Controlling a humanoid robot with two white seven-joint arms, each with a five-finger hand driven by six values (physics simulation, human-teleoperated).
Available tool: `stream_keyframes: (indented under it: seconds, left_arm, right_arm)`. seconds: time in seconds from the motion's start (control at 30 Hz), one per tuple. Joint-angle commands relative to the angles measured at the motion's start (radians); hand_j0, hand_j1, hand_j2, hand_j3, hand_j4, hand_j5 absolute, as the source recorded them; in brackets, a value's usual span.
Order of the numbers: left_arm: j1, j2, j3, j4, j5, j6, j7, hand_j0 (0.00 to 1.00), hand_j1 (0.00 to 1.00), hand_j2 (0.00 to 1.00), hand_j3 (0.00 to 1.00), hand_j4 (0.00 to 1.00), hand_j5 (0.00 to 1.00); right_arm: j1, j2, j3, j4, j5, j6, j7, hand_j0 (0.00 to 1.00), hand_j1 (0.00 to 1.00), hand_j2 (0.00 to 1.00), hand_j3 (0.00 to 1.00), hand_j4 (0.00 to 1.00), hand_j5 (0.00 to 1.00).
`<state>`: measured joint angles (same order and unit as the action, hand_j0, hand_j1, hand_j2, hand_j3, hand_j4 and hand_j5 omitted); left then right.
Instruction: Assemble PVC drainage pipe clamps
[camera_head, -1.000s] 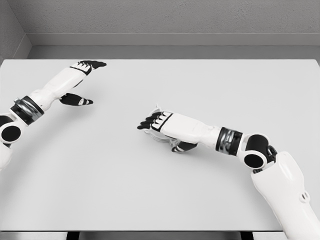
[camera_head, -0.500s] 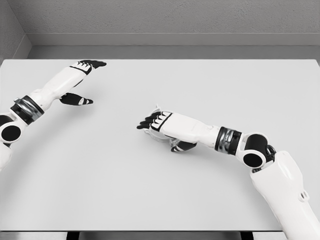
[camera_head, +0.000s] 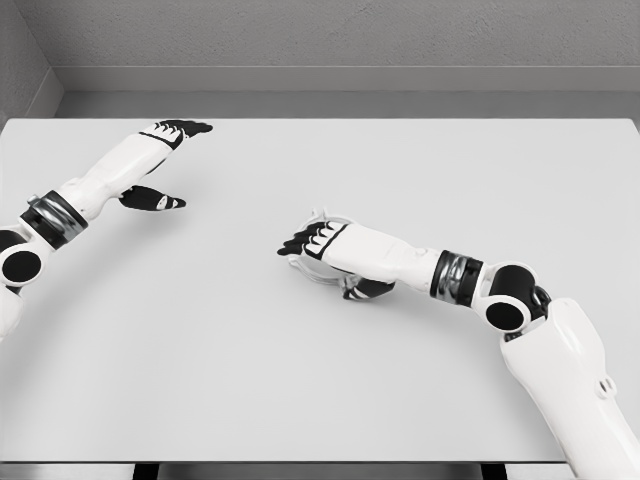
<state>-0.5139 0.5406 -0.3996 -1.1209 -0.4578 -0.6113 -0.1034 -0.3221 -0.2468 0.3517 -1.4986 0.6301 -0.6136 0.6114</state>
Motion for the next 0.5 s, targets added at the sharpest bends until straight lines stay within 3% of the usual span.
stream_keyframes:
  seconds: [0.0, 0.47]
  left_arm:
    - [0.0, 0.001, 0.001, 0.0, 0.007, 0.0, 0.001, 1.0, 1.0, 1.0, 1.0, 1.0, 1.0]
    - [0.002, -0.001, 0.001, 0.0, 0.007, 0.0, 0.002, 1.0, 1.0, 1.0, 1.0, 1.0, 1.0]
  right_arm:
    - [0.0, 0.003, 0.0, 0.001, -0.006, 0.003, -0.001, 1.0, 1.0, 1.0, 1.0, 1.0, 1.0]
    - [-0.002, 0.003, -0.002, -0.011, -0.007, 0.003, -0.001, 1.0, 1.0, 1.0, 1.0, 1.0, 1.0]
